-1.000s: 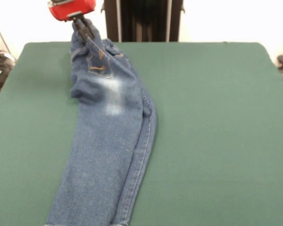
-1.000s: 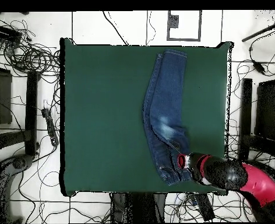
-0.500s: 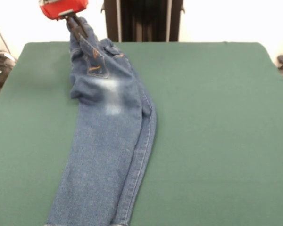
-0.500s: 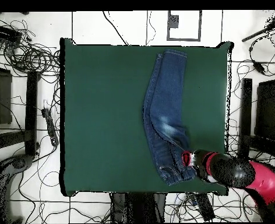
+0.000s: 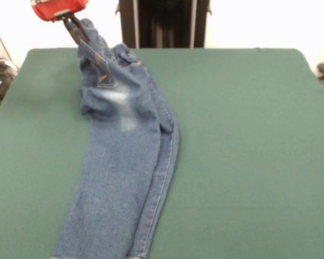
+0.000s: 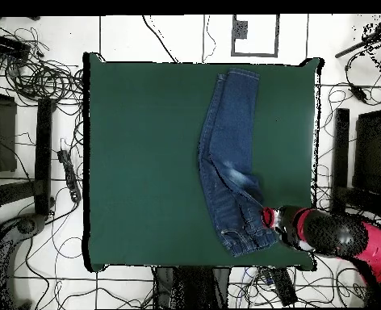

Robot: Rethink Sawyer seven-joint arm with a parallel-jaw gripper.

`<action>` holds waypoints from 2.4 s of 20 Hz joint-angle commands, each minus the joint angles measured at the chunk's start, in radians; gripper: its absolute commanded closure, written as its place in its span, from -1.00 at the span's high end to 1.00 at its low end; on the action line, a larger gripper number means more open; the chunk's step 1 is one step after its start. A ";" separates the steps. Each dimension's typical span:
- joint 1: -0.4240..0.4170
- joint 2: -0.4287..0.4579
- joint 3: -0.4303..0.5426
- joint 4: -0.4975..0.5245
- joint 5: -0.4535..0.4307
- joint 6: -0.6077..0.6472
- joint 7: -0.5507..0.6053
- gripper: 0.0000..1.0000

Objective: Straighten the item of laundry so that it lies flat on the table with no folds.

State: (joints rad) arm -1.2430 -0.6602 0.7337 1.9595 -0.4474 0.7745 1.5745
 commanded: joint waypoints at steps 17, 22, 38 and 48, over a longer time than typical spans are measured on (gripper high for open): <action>0.003 0.112 0.141 -0.178 -0.009 0.192 -0.282 -1.00; -0.002 0.142 0.153 -0.231 -0.016 0.237 -0.315 -1.00; -0.045 0.109 0.185 -0.255 -0.110 0.216 -0.324 -1.00; -0.206 0.090 0.266 -0.117 -0.175 0.122 -0.323 -1.00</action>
State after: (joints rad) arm -1.4207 -0.5674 0.9193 1.7647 -0.5750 0.9777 1.5587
